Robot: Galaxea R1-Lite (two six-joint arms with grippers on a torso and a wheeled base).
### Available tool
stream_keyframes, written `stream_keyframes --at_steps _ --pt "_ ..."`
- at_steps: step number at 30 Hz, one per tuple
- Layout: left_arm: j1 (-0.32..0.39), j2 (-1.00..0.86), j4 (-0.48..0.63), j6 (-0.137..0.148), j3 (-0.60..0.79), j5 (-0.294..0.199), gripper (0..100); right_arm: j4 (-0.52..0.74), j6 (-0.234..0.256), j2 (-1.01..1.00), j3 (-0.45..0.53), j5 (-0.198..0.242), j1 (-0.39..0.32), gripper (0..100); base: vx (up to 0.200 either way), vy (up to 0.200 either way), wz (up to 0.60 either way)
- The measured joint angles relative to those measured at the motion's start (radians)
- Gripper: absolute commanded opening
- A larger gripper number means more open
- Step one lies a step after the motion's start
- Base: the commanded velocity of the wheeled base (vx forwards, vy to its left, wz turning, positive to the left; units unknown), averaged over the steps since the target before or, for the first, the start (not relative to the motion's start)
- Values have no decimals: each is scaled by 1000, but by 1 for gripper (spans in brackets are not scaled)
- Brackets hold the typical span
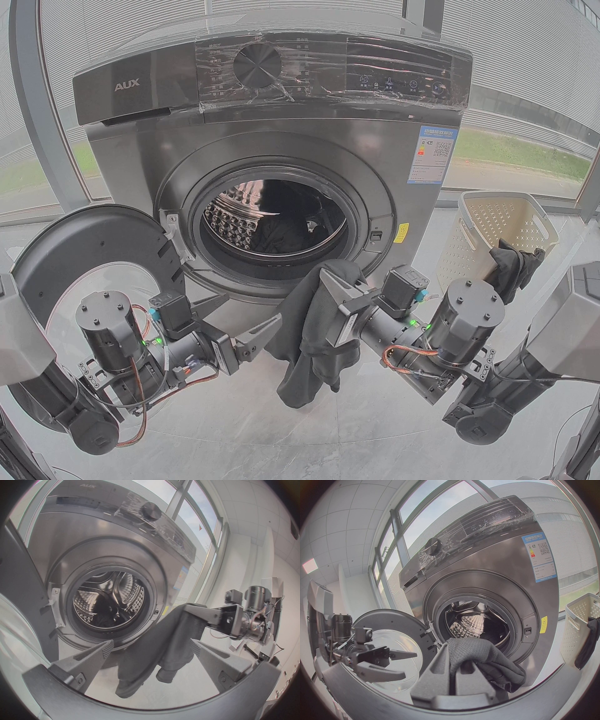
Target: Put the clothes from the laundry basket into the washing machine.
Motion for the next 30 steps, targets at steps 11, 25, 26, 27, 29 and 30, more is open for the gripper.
stream_keyframes --at_steps 11,25,26,27,29,30 --pt "-133 15 -39 3 14 3 100 40 22 64 -144 -55 -3 0 0 0 0" --pt "-157 171 -61 6 -146 81 100 47 36 95 -182 -61 6 0 0 0 0" --pt "-155 186 -67 7 -159 91 100 47 36 95 -182 -61 7 0 0 0 0" --pt "-154 200 -74 8 -172 101 0 47 36 96 -181 -62 8 0 0 0 0" --pt "-152 222 -79 9 -191 123 0 45 36 97 -180 -62 8 0 0 0 0" --pt "-151 232 -81 9 -200 128 0 45 38 97 -180 -62 8 0 0 0 0"
